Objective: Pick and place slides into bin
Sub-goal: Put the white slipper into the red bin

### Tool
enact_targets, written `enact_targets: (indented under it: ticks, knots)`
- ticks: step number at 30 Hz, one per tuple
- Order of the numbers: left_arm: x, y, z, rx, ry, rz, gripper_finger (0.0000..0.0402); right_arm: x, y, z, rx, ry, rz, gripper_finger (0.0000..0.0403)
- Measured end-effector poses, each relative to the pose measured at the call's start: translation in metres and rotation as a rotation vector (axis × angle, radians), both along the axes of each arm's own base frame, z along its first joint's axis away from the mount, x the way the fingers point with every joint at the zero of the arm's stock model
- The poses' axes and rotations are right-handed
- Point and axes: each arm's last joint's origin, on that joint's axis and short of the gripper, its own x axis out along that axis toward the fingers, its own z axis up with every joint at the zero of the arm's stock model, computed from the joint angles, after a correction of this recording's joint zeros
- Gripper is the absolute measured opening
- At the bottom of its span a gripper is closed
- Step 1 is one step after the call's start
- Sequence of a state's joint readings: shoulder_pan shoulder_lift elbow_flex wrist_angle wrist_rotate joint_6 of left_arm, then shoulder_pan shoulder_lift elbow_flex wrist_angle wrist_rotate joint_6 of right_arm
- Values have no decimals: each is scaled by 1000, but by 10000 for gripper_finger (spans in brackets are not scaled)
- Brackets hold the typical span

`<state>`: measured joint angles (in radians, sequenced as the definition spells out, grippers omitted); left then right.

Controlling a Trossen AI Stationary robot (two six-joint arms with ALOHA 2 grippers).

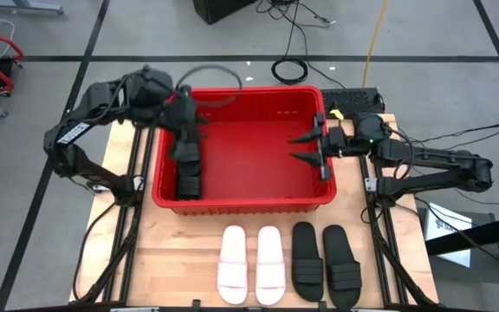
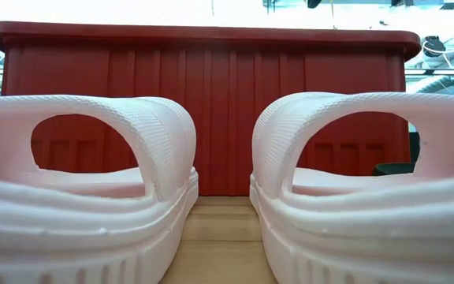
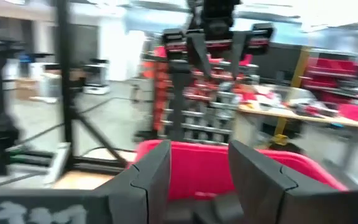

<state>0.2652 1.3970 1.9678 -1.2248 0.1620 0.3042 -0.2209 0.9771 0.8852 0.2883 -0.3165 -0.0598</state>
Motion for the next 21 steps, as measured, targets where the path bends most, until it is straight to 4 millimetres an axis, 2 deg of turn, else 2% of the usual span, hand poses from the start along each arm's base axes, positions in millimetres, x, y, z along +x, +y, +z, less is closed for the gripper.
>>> enact_targets:
  ticks: [7, 12, 16, 21]
  knots:
    - [10, -45, -2, -65, 0, -269, 163, 5, 20, -3, 1, 20, 117, 153]
    - [22, -71, -9, -47, 33, -399, 163, 6, 33, -14, 4, 50, 180, 153]
    - [32, -90, -16, -68, 70, -457, 163, 6, 43, -18, 26, 19, 226, 153]
    - [49, -111, -29, -153, 146, -437, 163, 5, 54, -21, 48, -7, 277, 153]
